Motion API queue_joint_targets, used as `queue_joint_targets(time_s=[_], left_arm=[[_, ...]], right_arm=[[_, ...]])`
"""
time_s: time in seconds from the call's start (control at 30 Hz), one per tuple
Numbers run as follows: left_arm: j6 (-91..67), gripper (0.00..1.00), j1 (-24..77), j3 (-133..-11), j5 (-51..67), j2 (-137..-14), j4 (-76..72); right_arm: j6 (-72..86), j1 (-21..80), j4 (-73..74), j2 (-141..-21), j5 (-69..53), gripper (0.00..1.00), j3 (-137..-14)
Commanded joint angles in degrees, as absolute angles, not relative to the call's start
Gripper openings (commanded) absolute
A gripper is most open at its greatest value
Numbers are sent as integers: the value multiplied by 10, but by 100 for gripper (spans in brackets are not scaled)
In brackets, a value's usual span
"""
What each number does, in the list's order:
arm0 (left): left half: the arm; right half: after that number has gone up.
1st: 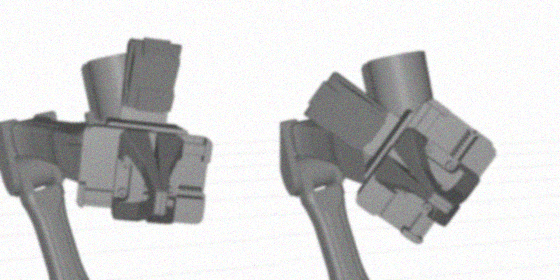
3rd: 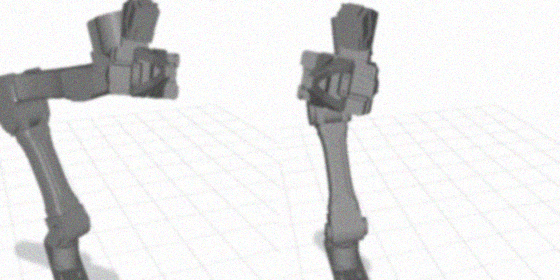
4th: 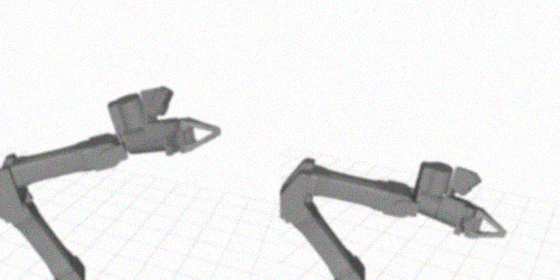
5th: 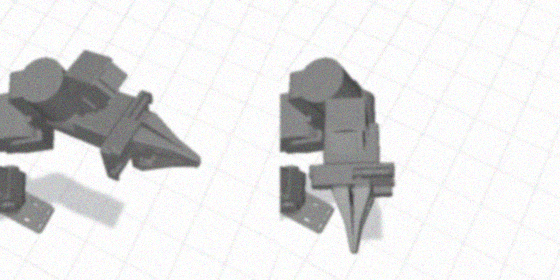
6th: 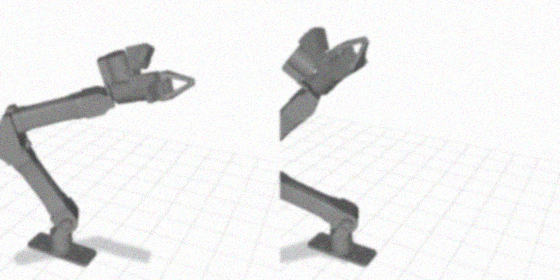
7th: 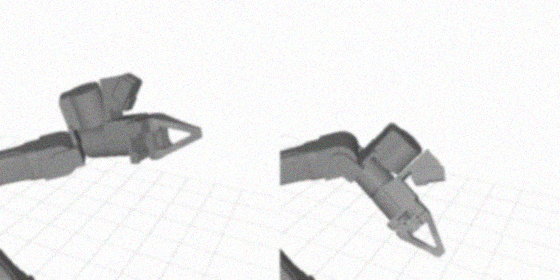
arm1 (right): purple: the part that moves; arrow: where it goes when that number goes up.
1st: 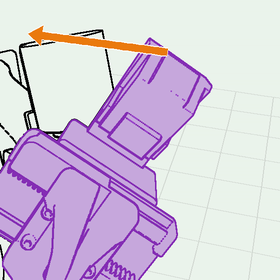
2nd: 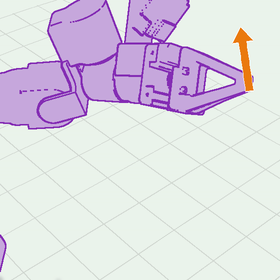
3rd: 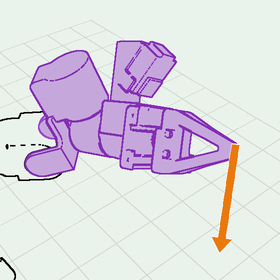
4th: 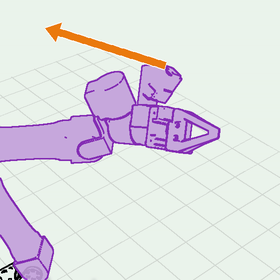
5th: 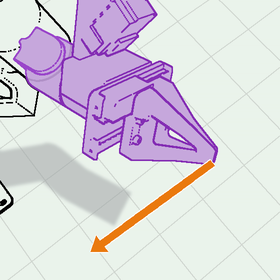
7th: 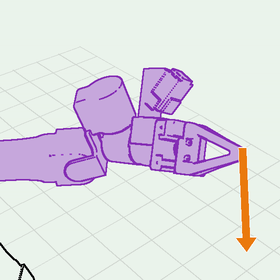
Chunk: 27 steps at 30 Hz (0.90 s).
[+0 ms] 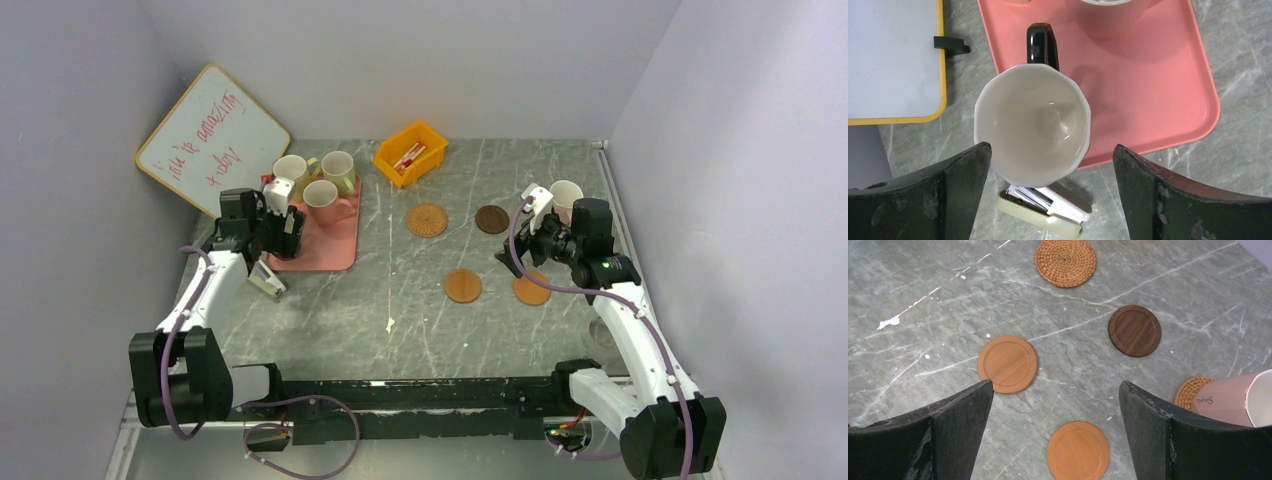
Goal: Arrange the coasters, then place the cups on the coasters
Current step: Pick up the cup from the tray.
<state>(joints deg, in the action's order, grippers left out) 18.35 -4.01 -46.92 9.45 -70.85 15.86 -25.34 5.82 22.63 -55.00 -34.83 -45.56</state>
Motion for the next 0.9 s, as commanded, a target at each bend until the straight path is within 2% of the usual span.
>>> queue_joint_targets(time_s=[0.0,0.33,0.87], left_arm=[[189,96,-43,-466,87,-713,120],[183,96,-44,-453,88,-660,94],[186,96,-46,-476,75,-733,96]], right_arm=[[-261,60,210,-538,-364,100,-454],[-263,60,211,-538,-364,100,-455],[-262,60,212,-534,-366,100,-455]])
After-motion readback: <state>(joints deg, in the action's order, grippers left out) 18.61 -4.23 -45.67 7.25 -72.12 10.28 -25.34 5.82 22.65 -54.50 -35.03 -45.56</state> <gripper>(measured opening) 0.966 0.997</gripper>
